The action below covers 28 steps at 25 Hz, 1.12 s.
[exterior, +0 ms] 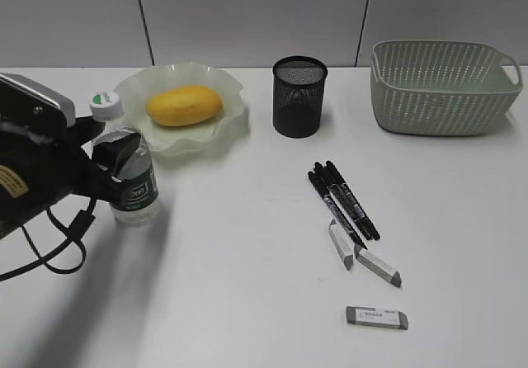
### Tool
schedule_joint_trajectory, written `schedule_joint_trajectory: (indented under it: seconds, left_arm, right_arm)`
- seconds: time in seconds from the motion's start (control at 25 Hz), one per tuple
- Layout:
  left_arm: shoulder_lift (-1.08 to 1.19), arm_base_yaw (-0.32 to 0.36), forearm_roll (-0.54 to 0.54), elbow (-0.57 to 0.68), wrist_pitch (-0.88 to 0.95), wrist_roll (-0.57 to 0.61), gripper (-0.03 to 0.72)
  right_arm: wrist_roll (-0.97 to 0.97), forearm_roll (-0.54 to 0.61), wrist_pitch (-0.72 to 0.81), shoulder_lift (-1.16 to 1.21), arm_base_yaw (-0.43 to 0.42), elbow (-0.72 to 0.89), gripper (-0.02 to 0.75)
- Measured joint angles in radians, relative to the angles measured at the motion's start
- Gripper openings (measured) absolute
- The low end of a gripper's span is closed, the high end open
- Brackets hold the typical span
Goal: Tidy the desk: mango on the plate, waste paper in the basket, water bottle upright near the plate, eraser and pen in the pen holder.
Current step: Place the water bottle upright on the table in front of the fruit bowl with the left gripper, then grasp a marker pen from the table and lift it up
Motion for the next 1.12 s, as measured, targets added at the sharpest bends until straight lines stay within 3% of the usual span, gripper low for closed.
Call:
schedule_joint_trajectory:
  seconds: [0.24,0.44,0.64,0.72,0.92,1.12]
  left_arm:
    - [0.013,0.0,0.002,-0.002,-0.026,0.0,0.399]
    - [-0.062,0.0,0.003,-0.002,0.0,-0.001,0.561]
    - [-0.267,0.0,-0.01,-0.004,0.118,-0.079,0.591]
    - [-0.392,0.0,-0.026,-0.03,0.327,-0.119,0.578]
    - [-0.7,0.034,-0.038,-0.226,1.231,-0.142,0.459]
    - [-1.003,0.039,-0.038,-0.254,1.817,-0.172,0.389]
  right_arm:
    - [0.0,0.0,0.0,0.0,0.0,0.0,0.441]
    - [0.001,0.0,0.0,0.0,0.0,0.0,0.433]
    - [0.001,0.0,0.0,0.0,0.0,0.0,0.433]
    - [0.001,0.0,0.0,0.0,0.0,0.0,0.433]
    - [0.001,0.0,0.0,0.0,0.0,0.0,0.433]
    - [0.001,-0.001,0.0,0.0,0.0,0.0,0.433]
